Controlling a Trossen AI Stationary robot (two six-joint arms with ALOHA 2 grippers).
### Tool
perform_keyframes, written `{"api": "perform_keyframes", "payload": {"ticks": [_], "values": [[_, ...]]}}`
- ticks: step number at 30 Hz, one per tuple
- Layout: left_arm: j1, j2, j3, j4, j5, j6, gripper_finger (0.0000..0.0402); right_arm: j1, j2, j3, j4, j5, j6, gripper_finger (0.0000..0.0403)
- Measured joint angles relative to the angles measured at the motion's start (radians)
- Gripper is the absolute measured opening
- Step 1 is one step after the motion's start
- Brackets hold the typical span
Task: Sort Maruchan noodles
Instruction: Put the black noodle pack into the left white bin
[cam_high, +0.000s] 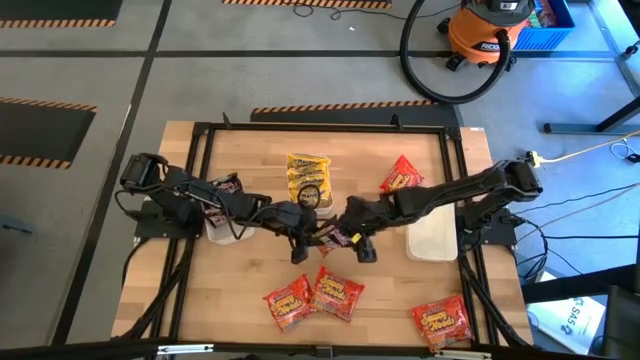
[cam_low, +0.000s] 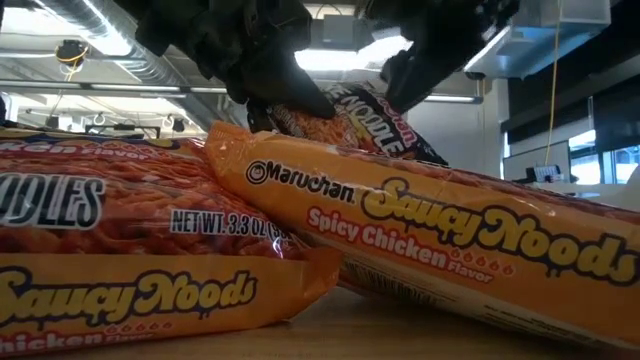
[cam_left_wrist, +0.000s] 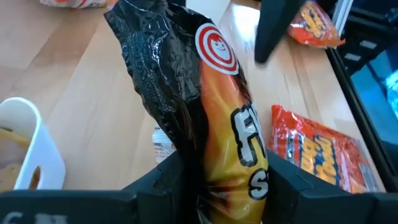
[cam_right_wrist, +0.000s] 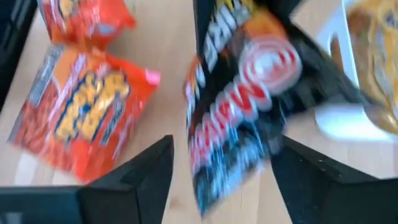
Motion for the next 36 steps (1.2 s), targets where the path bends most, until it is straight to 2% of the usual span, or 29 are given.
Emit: {"api": "perform_keyframes", "payload": {"ticks": [5, 9, 12, 18, 20, 25, 28, 33, 36], "values": [[-0.014, -0.036, -0.003, -0.072, -0.003, 0.018, 0.0136, 0.001, -0.022, 0.049, -0.191, 0.0, 0.036, 0.0241], [-0.038, -0.079, 0.0, -0.094, -0.03, 0.031, 0.0136, 0.001, -0.064, -0.003, -0.202, 0.027, 0.035, 0.0234], [-0.055, -0.112, -0.005, -0.098, -0.062, 0.054, 0.0136, 0.0, -0.103, -0.067, -0.148, 0.027, 0.04, 0.0233], [-0.071, -0.238, -0.088, -0.066, -0.138, 0.057, 0.0136, 0.0, -0.198, -0.22, 0.111, 0.028, 0.044, 0.0232], [-0.072, -0.273, -0.133, 0.019, -0.163, 0.071, 0.0136, 0.0, -0.229, -0.292, 0.24, 0.028, 0.035, 0.0232], [-0.078, -0.367, -0.231, 0.21, -0.207, 0.115, 0.0136, -0.008, -0.239, -0.462, 0.69, 0.037, 0.026, 0.0232], [-0.08, -0.381, -0.261, 0.319, -0.211, 0.155, 0.0136, -0.007, -0.225, -0.546, 0.954, 0.069, 0.034, 0.0232], [-0.08, -0.397, -0.27, 0.378, -0.207, 0.208, 0.0136, -0.007, -0.168, -0.59, 1.269, 0.083, 0.037, 0.0232], [-0.08, -0.395, -0.271, 0.396, -0.204, 0.216, 0.0136, -0.007, -0.137, -0.582, 1.337, 0.079, 0.037, 0.0232]]}}
